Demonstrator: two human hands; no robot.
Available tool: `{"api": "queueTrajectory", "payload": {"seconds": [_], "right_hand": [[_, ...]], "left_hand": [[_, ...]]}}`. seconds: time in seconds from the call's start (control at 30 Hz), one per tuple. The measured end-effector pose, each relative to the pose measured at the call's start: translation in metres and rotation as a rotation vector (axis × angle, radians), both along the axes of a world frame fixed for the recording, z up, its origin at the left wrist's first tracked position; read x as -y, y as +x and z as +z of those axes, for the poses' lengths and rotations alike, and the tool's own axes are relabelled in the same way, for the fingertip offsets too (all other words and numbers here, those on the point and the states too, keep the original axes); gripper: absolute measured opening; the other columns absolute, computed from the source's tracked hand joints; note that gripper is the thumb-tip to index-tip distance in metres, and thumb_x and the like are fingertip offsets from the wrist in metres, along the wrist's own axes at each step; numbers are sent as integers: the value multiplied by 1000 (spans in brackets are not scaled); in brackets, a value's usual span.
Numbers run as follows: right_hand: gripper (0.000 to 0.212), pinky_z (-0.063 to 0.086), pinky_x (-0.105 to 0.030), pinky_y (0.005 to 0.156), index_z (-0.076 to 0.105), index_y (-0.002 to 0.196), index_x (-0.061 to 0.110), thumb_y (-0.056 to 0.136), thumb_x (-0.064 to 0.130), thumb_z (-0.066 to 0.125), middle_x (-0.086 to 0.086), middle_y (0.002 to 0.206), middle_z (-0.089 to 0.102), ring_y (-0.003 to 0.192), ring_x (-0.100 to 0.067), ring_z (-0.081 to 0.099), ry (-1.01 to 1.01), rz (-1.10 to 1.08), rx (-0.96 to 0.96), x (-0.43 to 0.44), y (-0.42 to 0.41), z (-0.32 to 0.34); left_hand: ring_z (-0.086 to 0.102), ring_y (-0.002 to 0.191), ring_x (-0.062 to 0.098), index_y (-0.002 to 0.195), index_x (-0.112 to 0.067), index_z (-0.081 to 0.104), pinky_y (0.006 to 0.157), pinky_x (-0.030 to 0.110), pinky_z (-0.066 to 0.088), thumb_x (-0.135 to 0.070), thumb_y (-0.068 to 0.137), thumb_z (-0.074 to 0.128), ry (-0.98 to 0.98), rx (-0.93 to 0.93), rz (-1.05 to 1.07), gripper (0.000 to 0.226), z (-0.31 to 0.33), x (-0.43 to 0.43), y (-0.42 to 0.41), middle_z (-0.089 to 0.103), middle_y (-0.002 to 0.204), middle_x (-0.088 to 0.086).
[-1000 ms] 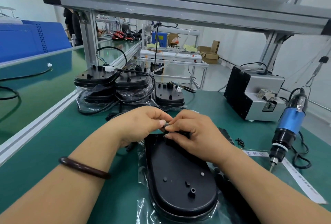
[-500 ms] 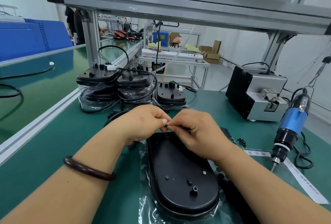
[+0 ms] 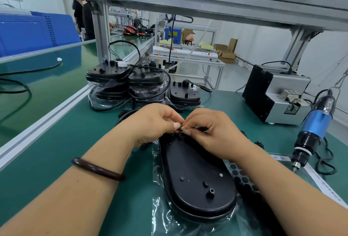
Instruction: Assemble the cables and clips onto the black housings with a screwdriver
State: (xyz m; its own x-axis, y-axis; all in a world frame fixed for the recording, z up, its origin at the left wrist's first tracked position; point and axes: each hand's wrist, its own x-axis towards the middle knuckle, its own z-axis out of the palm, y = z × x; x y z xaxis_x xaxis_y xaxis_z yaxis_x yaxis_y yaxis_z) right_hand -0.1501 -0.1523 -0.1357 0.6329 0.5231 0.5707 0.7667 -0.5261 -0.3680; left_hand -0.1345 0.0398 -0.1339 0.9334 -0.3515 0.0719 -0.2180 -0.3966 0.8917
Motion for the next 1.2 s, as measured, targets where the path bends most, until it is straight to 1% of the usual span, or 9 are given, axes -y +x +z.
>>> {"api": "queueTrajectory", "payload": {"seconds": [0.23, 0.33, 0.43, 0.57, 0.77, 0.87, 0.97, 1.07, 1.2], "right_hand": [[8, 50, -34, 70, 75, 79, 8, 80, 1, 72, -3, 78, 66, 74, -16, 62, 40, -44, -11, -2, -2, -4], [6, 50, -33, 69, 75, 80, 9, 81, 4, 72, -2, 78, 66, 74, -15, 61, 19, -56, 11, -4, -3, -6], [6, 50, -30, 69, 75, 80, 9, 81, 4, 72, -3, 79, 66, 74, -14, 61, -14, -52, 23, -3, -3, -4], [5, 45, -11, 74, 76, 83, 9, 83, 6, 71, 0, 88, 68, 79, -3, 59, -121, -7, 35, 1, -5, 3], [11, 43, -13, 76, 71, 84, 6, 86, 11, 62, 5, 100, 63, 83, -6, 56, -205, -25, 14, 4, -11, 4], [9, 40, -12, 77, 70, 84, 6, 82, 7, 61, 5, 101, 57, 85, -6, 53, -171, -47, -14, 4, -15, 1], [20, 40, -12, 82, 74, 91, 10, 81, 6, 58, 8, 101, 52, 91, -3, 51, -97, -52, -133, 6, -17, 0], [32, 43, -19, 88, 76, 101, 15, 80, 6, 54, 10, 104, 54, 98, -3, 52, -21, -47, -297, 8, -18, 3], [23, 44, -17, 89, 76, 97, 7, 87, -3, 59, 6, 102, 65, 98, -4, 60, 216, -103, -450, 9, -19, 10]], "left_hand": [[63, 70, 4, 81, -27, 71, 74, 24, 47, -8, 86, 67, -31, 23, 36, 19, -3, 1, -2, 72, 73, -6], [58, 65, 5, 78, -26, 71, 70, 24, 45, -10, 85, 69, -39, 42, 56, 18, -4, 1, -4, 68, 66, -9], [54, 68, 12, 76, -27, 71, 71, 30, 44, -11, 84, 70, -40, 54, 63, 18, -5, 0, -5, 66, 70, -3], [55, 70, 12, 77, -28, 71, 73, 30, 43, -11, 84, 71, -52, 59, 39, 18, -5, -3, -6, 66, 71, -3], [65, 82, 6, 83, -32, 69, 80, 23, 50, -4, 85, 66, -5, 81, 27, 29, -4, -7, -13, 73, 88, -3], [68, 82, 3, 87, -27, 72, 72, 16, 50, -5, 80, 73, -60, 60, -17, 23, -4, -5, -18, 75, 88, -3], [67, 74, -1, 84, -25, 74, 68, 10, 49, -14, 74, 80, -102, 87, -11, 16, -5, 1, -22, 76, 82, -8], [64, 65, -7, 73, -34, 76, 63, 6, 45, -24, 68, 83, -40, 166, 94, 13, -5, 5, -23, 74, 74, -14], [65, 67, -3, 68, -37, 76, 63, 5, 46, -21, 69, 84, -10, 170, 142, 18, -5, 6, -24, 74, 74, -12]]}}
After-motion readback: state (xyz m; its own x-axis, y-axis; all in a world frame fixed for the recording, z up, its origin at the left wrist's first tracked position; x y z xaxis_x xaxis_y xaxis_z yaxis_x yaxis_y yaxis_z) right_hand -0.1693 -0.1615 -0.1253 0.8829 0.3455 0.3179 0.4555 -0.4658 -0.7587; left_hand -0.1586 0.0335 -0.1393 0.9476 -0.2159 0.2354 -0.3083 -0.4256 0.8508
